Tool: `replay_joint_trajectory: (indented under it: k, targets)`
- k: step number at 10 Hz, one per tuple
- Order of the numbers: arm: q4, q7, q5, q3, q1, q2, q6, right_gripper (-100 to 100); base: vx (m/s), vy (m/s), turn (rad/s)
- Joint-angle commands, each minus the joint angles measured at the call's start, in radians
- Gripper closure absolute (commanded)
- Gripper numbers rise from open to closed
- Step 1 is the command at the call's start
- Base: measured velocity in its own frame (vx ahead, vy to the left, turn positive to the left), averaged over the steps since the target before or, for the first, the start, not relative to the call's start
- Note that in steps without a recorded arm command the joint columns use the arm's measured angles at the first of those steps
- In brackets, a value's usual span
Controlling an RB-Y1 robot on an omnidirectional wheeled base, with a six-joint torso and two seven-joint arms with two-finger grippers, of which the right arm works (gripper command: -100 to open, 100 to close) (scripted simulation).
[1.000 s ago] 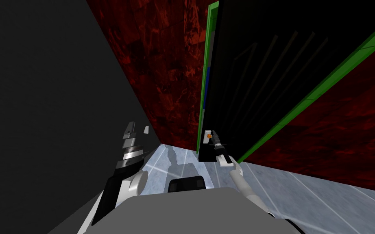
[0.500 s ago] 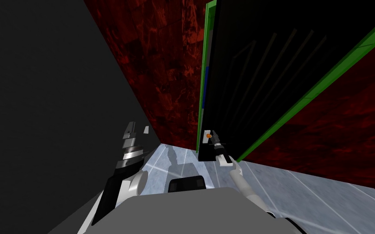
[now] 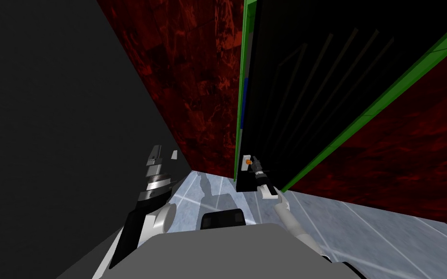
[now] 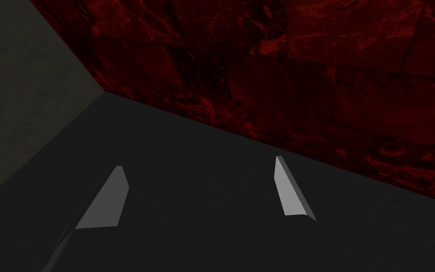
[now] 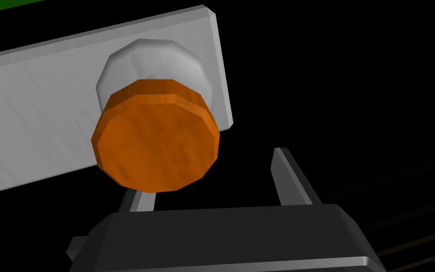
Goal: Pull the door open
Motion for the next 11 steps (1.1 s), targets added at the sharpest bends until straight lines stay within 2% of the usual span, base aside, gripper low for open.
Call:
replay_joint_trajectory:
  k: [1, 2, 3, 11]
  targets:
    - [0.002, -0.009, 0.002, 0.030, -0.037, 0.015, -0.026, 100, -0.006, -0.001, -0.034]
    - [0.002, -0.009, 0.002, 0.030, -0.037, 0.015, -0.026, 100, -0.002, -0.001, -0.014]
    - [0.000, -0.050, -0.052, 0.055, -0.038, 0.000, -0.030, 100, -0.013, -0.017, 0.029]
    - [0.000, -0.050, -0.055, 0.058, -0.038, 0.000, -0.030, 100, -0.008, -0.002, 0.000]
